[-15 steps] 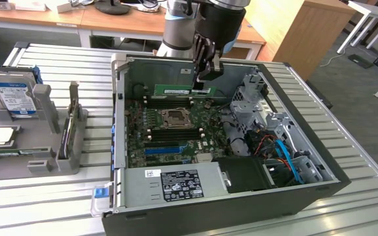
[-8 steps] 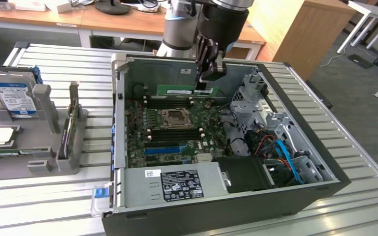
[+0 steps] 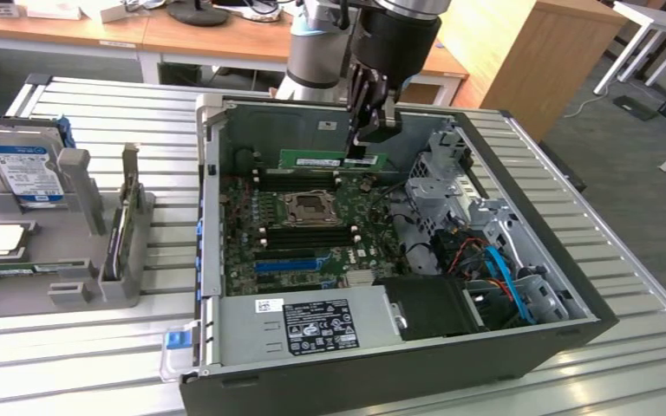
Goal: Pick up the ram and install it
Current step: 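Insert the ram into the slot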
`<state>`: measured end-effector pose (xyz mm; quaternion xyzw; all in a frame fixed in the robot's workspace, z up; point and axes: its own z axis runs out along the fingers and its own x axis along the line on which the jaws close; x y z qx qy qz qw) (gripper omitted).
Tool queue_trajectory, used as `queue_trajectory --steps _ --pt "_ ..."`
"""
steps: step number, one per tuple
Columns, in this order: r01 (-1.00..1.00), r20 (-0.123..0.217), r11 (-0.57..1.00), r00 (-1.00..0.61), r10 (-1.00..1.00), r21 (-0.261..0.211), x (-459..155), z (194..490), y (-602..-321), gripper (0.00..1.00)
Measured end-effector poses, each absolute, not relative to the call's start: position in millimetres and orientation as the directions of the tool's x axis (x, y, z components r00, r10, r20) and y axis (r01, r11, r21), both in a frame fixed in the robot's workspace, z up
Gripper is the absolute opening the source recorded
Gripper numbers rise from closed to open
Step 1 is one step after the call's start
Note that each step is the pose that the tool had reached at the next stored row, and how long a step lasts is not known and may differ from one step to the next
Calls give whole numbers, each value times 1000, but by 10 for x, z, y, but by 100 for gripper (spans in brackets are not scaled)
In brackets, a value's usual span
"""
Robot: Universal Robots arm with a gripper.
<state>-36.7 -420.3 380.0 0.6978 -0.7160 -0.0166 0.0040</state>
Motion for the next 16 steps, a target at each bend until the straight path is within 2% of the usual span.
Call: queue_trajectory --steps 16 --pt "-999 -17 25 -26 -1000 29 -367 3709 -4203 12"
